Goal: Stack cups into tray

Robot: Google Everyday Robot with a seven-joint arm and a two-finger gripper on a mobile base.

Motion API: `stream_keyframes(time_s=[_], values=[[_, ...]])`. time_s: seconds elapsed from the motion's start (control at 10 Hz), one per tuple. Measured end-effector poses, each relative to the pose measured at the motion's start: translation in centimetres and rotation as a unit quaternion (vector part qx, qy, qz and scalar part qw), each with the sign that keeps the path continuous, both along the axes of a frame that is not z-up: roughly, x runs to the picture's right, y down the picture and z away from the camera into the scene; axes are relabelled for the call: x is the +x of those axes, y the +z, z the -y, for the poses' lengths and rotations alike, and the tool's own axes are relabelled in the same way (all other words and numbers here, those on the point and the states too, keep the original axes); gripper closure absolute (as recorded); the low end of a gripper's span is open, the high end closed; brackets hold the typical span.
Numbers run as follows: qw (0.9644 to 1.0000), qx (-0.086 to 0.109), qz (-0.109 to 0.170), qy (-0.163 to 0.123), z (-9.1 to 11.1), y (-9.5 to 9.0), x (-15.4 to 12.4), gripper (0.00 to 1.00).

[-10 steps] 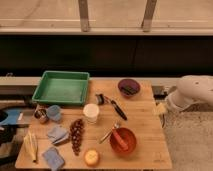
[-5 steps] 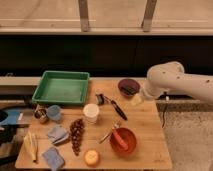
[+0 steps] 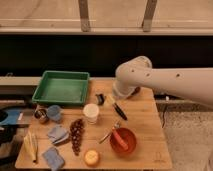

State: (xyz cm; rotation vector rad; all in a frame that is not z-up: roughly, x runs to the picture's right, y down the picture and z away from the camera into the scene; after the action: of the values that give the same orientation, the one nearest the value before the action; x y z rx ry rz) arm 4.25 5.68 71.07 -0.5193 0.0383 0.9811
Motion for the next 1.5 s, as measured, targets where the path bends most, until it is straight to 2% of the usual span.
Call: stream_keyframes(time_s=[0.1, 0.6, 0.9, 1.0, 1.2, 1.5], values=[[0.9999, 0.002, 0.006, -0.009, -0.3, -0.4, -1.0, 0.24], [0.9999, 0.003, 0.005, -0.009, -0.2, -0.4, -0.9, 0.24], [0.9997, 0.005, 0.025, -0.001, -0.1, -0.4, 0.3, 0.24], [0.9993, 0.007, 0.036, -0.008, 0.0, -0.5, -0.3, 0.24], [0.9978, 0.014, 0.058, -0.027, 0.6, -0.6, -2.6, 0.24], [0.9914, 0.027, 0.104, -0.075, 1.9, -0.7, -9.7, 0.24]])
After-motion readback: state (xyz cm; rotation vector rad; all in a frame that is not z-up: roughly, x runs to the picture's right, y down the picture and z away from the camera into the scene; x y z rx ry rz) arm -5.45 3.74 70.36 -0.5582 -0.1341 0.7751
